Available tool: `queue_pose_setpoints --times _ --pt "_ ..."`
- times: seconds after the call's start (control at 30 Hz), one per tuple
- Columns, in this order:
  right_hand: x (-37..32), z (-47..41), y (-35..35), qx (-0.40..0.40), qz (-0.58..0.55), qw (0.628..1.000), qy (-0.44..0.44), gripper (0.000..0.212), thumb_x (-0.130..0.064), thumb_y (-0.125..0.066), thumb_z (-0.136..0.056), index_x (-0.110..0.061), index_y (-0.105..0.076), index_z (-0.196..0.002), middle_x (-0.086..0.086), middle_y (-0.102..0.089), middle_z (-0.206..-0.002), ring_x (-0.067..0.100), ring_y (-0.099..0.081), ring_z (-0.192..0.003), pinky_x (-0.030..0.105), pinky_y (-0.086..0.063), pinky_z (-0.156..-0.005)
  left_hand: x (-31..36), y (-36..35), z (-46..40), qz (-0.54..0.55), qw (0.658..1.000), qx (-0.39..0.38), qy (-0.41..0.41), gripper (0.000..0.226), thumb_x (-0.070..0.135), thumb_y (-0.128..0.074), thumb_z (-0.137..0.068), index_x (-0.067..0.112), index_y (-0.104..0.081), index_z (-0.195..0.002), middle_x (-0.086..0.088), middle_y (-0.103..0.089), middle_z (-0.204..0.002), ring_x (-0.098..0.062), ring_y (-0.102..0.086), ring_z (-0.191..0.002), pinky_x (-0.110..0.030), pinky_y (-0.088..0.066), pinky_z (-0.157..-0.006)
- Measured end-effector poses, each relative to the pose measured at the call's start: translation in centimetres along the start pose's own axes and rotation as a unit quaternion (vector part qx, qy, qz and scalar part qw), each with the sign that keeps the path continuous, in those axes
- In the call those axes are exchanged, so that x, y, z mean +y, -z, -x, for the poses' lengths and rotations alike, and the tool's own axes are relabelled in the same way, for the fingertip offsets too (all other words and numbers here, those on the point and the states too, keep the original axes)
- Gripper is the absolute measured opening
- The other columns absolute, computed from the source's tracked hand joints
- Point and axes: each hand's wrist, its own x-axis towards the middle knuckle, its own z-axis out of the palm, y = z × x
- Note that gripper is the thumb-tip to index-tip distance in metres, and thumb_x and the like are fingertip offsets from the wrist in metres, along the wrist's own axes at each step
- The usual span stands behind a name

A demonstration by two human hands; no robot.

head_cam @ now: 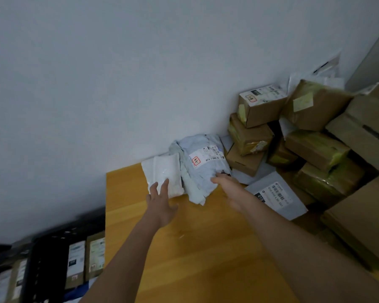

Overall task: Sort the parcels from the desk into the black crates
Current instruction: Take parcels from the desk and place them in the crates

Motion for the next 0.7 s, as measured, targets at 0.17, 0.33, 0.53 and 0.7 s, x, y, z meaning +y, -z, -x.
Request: queue_pose_setpoints --times 0.17,0.33,0.53,0.7 --pt "-5.0 3.4 0.1 0.107 -0.054 0.984 0.129 0.04 -0.02 -0.075 -0.087 -0.011 -0.066 -0.125 0.004 -0.063 -0.127 0.018 -0.057 -0.114 0.028 -0.046 -0.092 1.5 1.7 0.6 0.096 0.995 0.009 0.035 0.082 0.033 -0.06 -0.095 0.02 -0.007 -0.156 -0.014 -0.004 -0.159 -0.037 -0.016 -0.145 -0.042 -0.024 -0.115" --pt "-10.2 7.9 2.0 0.195 -0.027 0.944 0.266 0.025 -0.015 -0.081 -0.08 -0.012 -0.072 -0.104 -0.002 -0.065 -0.1 0.011 -0.061 -0.095 0.021 -0.048 -0.079 3.8 4.8 0.6 0.264 0.962 0.026 0.059 0.081 0.042 -0.06 -0.094 0.021 -0.012 -0.156 -0.01 -0.011 -0.16 -0.034 -0.034 -0.139 -0.046 -0.037 -0.111" --pt "-13.2 12.1 5.2 0.198 -0.012 0.932 0.304 0.021 -0.001 -0.074 -0.084 -0.02 -0.072 -0.092 -0.003 -0.065 -0.094 0.013 -0.063 -0.084 0.027 -0.056 -0.072 7.0 7.1 1.1 0.404 0.914 0.004 0.039 0.084 0.05 -0.06 -0.092 0.025 -0.012 -0.157 -0.005 -0.02 -0.161 -0.031 -0.036 -0.139 -0.045 -0.041 -0.106" --pt "-14.1 13.9 7.3 0.15 -0.142 0.931 0.303 0.027 0.01 -0.071 -0.081 -0.017 -0.071 -0.085 0.008 -0.069 -0.094 0.022 -0.066 -0.085 0.036 -0.058 -0.08 8.6 7.6 1.9 0.526 0.85 -0.028 -0.016 0.072 0.054 -0.062 -0.089 0.026 -0.031 -0.149 0.005 -0.049 -0.143 -0.021 -0.052 -0.127 -0.045 -0.041 -0.107"
